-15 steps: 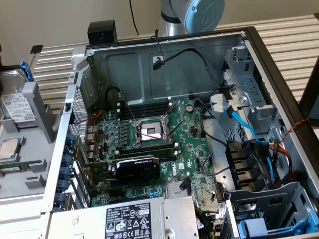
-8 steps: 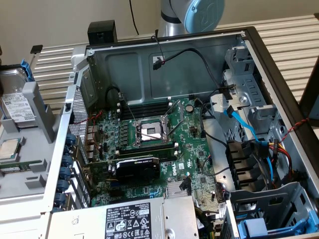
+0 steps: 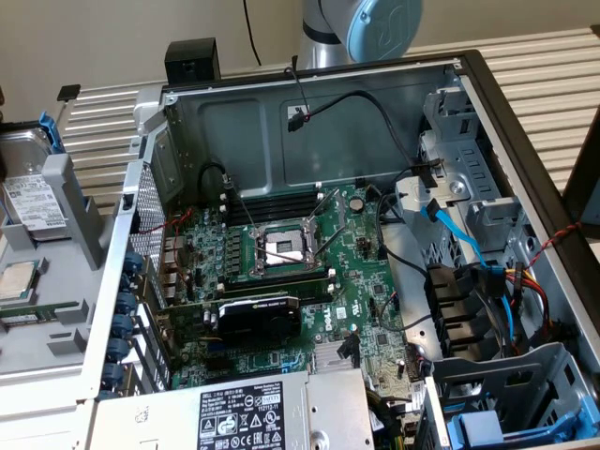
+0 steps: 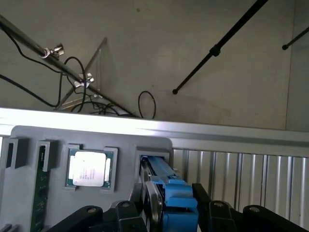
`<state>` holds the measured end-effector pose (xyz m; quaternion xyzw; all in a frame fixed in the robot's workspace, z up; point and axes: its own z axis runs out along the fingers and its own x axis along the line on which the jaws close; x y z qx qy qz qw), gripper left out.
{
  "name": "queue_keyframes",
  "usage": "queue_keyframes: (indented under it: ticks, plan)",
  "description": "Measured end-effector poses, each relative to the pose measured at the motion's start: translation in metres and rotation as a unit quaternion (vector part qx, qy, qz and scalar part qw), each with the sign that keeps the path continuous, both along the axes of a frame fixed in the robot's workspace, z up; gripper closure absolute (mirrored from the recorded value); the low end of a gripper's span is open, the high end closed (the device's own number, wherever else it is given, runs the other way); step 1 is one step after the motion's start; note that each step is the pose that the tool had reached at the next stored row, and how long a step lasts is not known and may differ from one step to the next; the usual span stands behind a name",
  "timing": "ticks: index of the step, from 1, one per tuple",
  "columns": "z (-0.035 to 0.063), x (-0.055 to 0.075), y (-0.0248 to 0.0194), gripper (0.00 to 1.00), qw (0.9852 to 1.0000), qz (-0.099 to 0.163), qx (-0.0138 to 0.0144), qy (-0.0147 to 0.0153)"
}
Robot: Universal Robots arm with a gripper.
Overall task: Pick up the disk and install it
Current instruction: 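Pick up the disk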
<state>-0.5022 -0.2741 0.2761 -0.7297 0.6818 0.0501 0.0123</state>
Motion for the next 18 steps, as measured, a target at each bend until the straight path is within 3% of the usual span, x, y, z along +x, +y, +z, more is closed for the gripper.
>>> queue_keyframes:
  ticks: [18]
  plan:
    - [0.0, -0.0012, -0.0046, 0.47, 1.0, -0.001, 0.0006, 0.0]
